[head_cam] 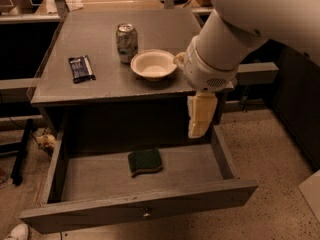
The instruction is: Pick sponge from top drawer and place on counter
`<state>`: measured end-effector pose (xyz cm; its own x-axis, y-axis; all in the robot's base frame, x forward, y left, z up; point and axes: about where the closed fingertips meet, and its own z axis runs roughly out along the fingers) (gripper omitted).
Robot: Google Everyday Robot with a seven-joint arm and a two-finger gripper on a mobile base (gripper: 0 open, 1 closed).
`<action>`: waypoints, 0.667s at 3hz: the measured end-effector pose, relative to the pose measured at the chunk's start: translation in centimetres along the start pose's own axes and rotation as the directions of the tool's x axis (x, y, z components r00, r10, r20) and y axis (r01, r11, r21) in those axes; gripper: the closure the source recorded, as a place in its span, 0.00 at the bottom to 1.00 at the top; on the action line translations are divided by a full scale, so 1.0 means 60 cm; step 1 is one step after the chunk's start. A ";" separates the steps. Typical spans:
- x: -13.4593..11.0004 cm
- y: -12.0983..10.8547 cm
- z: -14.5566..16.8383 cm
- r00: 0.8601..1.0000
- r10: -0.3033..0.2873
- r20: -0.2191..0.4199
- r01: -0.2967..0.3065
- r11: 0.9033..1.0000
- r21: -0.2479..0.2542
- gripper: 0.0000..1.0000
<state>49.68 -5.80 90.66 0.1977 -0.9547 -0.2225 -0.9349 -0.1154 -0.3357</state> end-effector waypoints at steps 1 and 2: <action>0.001 -0.001 0.005 1.000 0.000 0.002 0.000 1.000 -0.002 0.00; -0.028 0.026 0.042 0.999 -0.007 0.040 0.008 0.999 -0.040 0.00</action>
Offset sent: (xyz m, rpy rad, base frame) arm -0.0298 0.0547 -0.0636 0.0715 0.1119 0.0738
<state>48.63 -3.67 88.22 0.2156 -0.9422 -0.2563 -0.9442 -0.1342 -0.3009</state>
